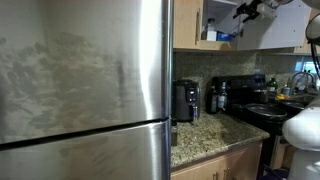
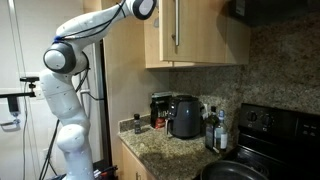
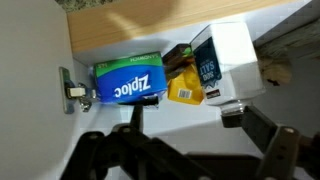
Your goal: Pick up the bottle from the cabinet and put it on the counter, then close the cabinet door
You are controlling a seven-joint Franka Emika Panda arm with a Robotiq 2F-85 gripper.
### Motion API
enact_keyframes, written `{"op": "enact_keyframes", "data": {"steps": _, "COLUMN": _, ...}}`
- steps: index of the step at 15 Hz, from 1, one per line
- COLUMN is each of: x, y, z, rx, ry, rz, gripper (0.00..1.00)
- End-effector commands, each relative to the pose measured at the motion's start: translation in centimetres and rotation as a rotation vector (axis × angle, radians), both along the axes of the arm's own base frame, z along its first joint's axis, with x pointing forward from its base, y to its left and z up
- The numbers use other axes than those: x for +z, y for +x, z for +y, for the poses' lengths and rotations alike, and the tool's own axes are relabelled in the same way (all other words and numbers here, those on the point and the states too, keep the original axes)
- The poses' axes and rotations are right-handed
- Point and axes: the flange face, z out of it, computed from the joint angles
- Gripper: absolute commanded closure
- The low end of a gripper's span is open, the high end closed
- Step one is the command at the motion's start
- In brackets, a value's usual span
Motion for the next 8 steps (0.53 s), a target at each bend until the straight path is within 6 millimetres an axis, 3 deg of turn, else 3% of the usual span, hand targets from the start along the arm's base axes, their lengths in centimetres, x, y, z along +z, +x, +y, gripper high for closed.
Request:
{"op": "enact_keyframes", "data": {"steps": 1, "x": 1.2, "y": 2.4, "z": 3.4, "rx": 0.064, "ry": -0.086, "rz": -0.027, "gripper": 0.00}}
{"op": "enact_keyframes", "data": {"steps": 3, "x": 1.9, "y": 2.8, "z": 4.8, "rx": 0.133, "ry": -0.057, "rz": -0.075, "gripper": 0.00}}
{"op": "enact_keyframes", "data": {"steps": 4, "x": 1.2, "y": 2.1, "z": 4.5, "rx": 0.094, "ry": -0.042, "rz": -0.038, "gripper": 0.00}}
{"op": "enact_keyframes", "data": {"steps": 8, "x": 1.6, "y": 3.9, "z": 5.5, "rx": 0.096, "ry": -0.062, "rz": -0.058, "gripper": 0.00}}
